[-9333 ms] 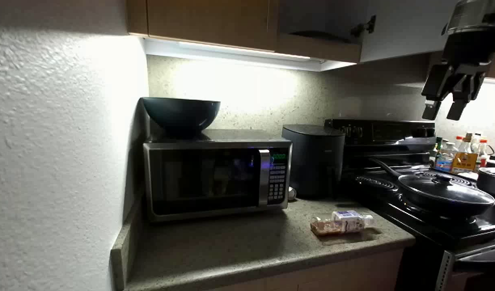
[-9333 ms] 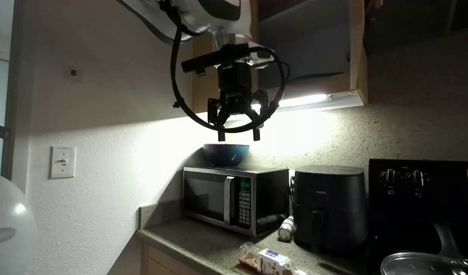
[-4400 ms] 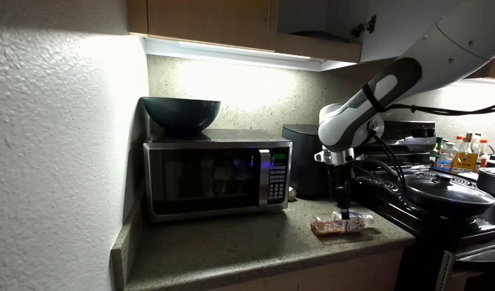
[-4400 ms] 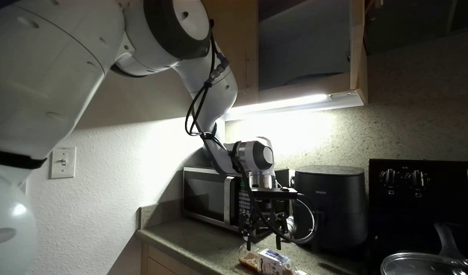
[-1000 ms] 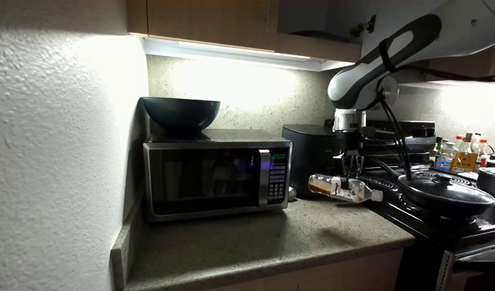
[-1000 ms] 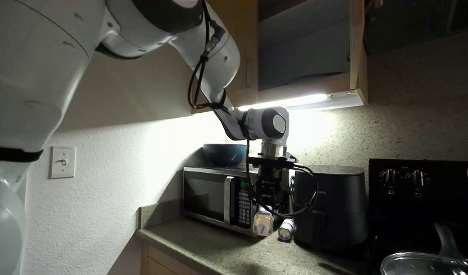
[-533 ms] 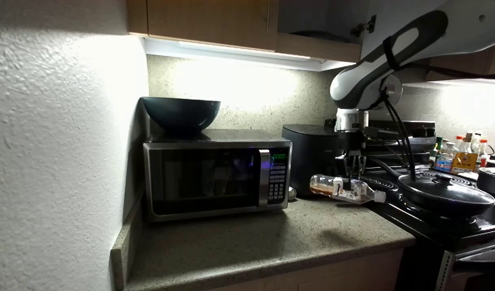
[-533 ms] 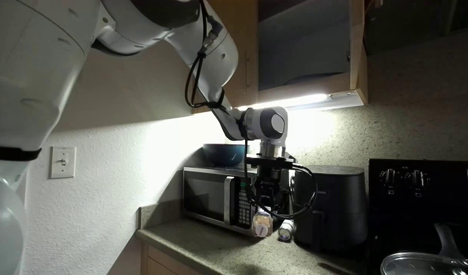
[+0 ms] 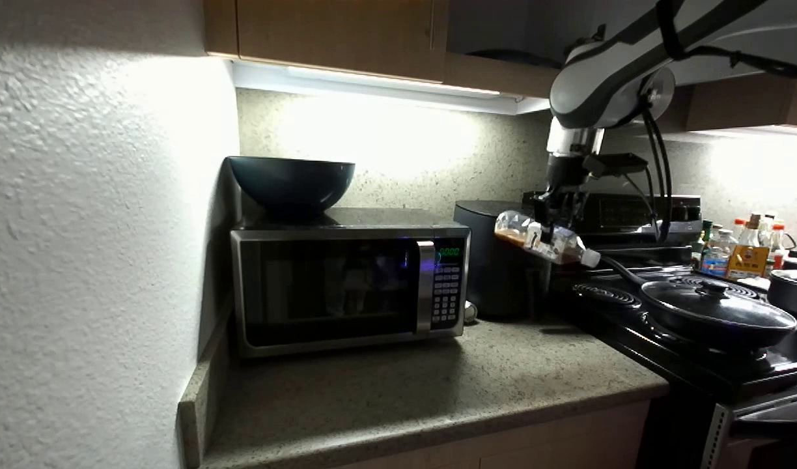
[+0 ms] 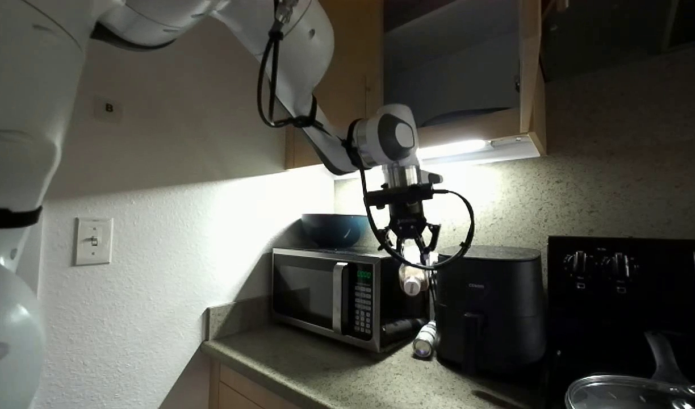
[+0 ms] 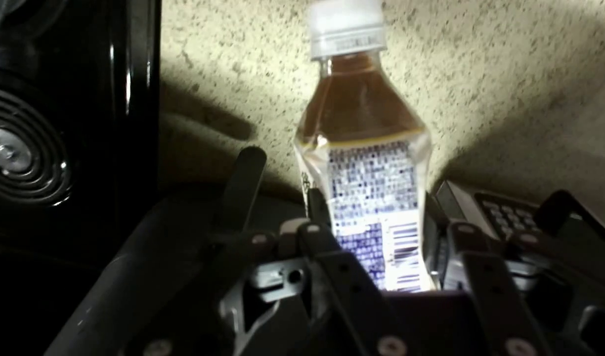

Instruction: Put the bottle in the top cabinet

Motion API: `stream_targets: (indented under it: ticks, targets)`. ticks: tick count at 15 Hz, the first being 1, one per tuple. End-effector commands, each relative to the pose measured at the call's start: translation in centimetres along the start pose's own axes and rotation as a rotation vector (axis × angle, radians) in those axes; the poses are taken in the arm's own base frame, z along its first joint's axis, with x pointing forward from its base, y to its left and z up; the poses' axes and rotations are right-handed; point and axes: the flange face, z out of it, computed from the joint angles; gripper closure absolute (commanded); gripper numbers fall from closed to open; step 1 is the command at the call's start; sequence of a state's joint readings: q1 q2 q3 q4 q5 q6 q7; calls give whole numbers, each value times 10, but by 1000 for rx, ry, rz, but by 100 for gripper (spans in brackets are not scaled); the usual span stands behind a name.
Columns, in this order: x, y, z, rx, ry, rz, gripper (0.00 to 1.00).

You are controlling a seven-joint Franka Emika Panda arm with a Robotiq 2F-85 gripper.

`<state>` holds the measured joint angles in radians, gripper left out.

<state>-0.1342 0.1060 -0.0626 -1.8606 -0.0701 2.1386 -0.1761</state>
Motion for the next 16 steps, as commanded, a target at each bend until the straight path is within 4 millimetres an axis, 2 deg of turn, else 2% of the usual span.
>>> stream_targets:
  ticks: [1, 2, 3, 4, 7, 8, 9, 10, 16]
  targets:
    - [-12, 2, -57, -65, 145, 83, 81]
    - [-1, 4, -36, -33, 82, 45, 81]
    - [-2, 4, -47, -37, 96, 52, 56]
    - [-3, 4, -48, -36, 95, 52, 56]
    - [-1, 3, -34, -34, 73, 50, 56]
    - [-1, 3, -31, -33, 69, 50, 81]
    - [-1, 4, -35, -52, 80, 55, 81]
    - [0, 6, -47, -69, 113, 62, 81]
    - [-14, 18, -168, -216, 416, 105, 81]
